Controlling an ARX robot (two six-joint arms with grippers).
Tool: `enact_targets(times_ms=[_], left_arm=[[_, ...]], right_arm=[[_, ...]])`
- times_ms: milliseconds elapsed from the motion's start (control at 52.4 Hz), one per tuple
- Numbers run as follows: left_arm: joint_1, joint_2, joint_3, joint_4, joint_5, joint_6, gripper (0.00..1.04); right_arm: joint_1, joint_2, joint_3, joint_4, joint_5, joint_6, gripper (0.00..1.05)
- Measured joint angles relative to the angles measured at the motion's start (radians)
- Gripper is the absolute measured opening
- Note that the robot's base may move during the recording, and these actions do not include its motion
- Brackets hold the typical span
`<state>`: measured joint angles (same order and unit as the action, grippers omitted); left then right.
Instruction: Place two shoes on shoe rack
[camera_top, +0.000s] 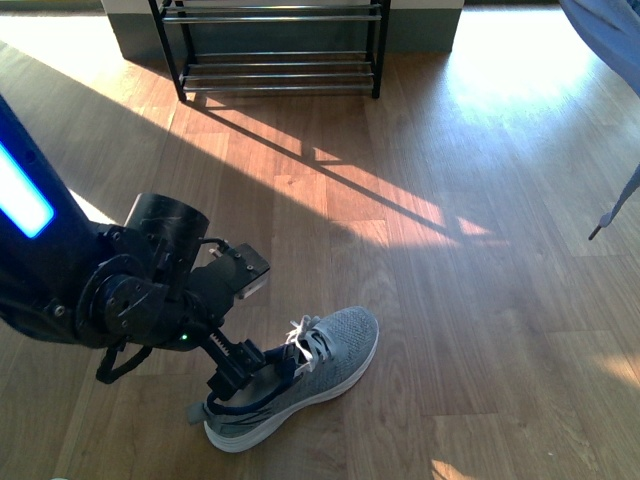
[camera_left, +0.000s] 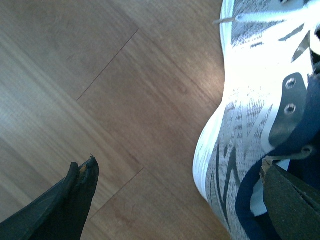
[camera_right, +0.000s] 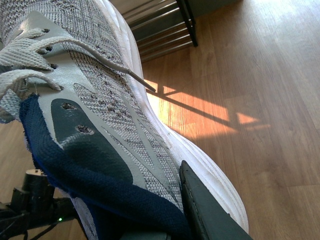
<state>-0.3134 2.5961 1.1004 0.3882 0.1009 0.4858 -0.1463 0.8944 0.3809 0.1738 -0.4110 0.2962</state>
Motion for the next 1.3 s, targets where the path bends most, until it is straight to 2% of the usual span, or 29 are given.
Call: enact_targets(times_ms=[382,477,687,1030,1107,1298], left_arm=[[-0.072,0.079,0.232,-0.292,0.044,0.104,0.95],[-0.09,0.098,0.262,-0.307,-0.006,0.136,0.95],[-0.094,0.102,0.271,-0.366,-0.051,0.183,0.95],[-0.08,0.046,0.261,-0.425,-0.073,0.183,0.95],[-0.09,0.047,0.259,-0.429,-0.051,0.166,0.95],[-0.135,0.088,0.299,-0.43,-0.066,0.14,0.95]], right_arm=[[0.0,0.0,0.0,0.0,0.0,0.0,0.01],[0.0,0.0,0.0,0.0,0.0,0.0,0.01],[0.0,0.0,0.0,0.0,0.0,0.0,0.01],[0.0,0.0,0.0,0.0,0.0,0.0,0.01],[0.0,0.0,0.0,0.0,0.001,0.0,0.01],[0.0,0.0,0.0,0.0,0.001,0.0,0.01]])
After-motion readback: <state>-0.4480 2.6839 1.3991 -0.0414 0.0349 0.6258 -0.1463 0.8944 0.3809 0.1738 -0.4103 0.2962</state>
